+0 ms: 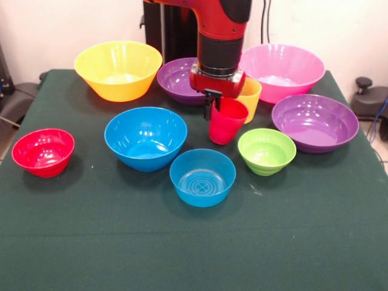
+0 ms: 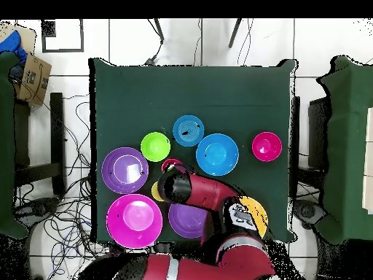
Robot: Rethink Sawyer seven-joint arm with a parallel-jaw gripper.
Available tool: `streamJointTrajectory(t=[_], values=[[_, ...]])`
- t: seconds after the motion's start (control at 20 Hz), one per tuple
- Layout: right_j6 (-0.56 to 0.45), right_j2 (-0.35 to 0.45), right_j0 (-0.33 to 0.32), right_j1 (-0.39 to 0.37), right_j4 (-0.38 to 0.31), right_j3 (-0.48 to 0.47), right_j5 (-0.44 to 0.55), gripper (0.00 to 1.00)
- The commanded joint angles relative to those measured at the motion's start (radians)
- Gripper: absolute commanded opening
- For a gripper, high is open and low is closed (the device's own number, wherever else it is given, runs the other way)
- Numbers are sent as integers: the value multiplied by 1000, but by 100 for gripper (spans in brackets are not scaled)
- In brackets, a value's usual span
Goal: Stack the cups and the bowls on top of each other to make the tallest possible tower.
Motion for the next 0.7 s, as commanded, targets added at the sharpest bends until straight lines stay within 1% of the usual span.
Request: streamJointTrajectory(t=[0.05, 0.25, 0.35, 0.5, 0.55, 0.65, 0.7], values=[[149, 44, 23, 1, 45, -23, 116, 0], [146, 36, 28, -30, 53, -34, 174, 0], [135, 48, 18, -52, 54, -42, 209, 0], [114, 109, -27, -101, 61, -33, 242, 0], [111, 112, -29, -113, 62, -37, 254, 0], [107, 122, -36, -147, 69, -49, 294, 0], [103, 113, -31, -173, 71, -67, 342, 0]])
